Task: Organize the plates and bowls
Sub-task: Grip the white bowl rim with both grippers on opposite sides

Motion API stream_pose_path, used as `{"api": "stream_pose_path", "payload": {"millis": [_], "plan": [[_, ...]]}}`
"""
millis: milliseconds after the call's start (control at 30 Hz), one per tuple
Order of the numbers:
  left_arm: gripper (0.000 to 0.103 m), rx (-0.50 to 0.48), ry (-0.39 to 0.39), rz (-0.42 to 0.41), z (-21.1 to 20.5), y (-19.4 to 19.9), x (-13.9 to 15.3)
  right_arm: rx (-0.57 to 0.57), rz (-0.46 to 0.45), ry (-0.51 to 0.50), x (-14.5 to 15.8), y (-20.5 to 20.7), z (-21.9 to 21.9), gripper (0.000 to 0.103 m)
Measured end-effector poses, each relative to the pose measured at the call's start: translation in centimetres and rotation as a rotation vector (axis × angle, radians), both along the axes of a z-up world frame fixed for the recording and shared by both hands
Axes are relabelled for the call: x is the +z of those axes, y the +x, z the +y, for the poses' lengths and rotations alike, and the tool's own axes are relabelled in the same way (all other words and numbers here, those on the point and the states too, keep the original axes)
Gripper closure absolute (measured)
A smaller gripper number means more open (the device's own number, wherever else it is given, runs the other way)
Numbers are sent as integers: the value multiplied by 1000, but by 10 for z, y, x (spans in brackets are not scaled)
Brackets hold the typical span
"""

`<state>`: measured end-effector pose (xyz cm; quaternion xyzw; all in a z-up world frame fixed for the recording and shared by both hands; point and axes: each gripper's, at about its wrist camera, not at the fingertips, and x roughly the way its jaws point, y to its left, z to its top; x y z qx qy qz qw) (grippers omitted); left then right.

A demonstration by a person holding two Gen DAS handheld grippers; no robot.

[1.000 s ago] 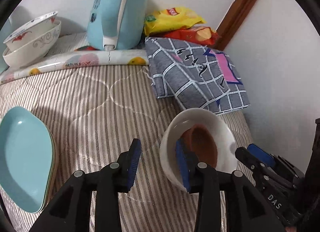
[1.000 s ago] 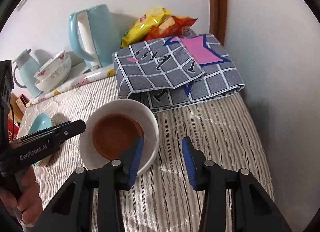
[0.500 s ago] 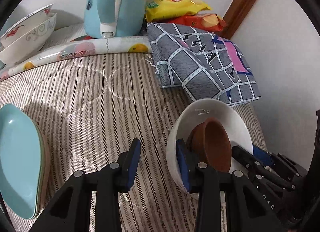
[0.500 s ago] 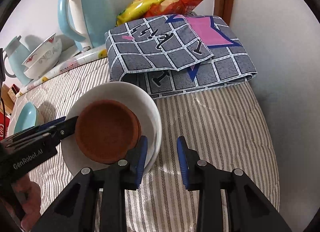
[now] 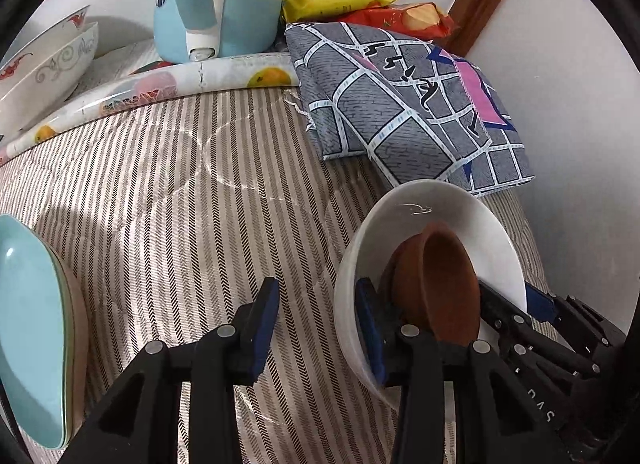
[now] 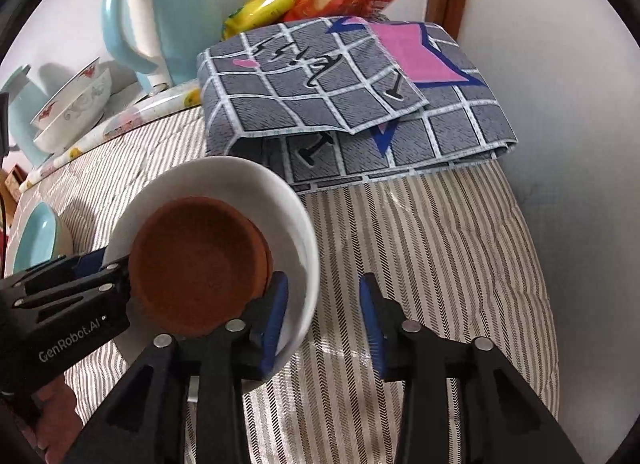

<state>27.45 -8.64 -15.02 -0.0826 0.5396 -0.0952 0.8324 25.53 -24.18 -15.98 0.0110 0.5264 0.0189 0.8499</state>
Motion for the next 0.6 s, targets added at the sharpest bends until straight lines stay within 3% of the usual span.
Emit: {"api": "stream_pose_path", "payload": {"millis": [133,267,600], "plan": [[63,-1,-8,2,1,1,-1,-10,0,10,0,-1,-3,58],[60,10,-16,12,2,3,-3,-7,9,29,-1,1,-4,58],[61,11,-9,-13,2,-1,-2,-32,3,77,-3,-1,-8,58]]}}
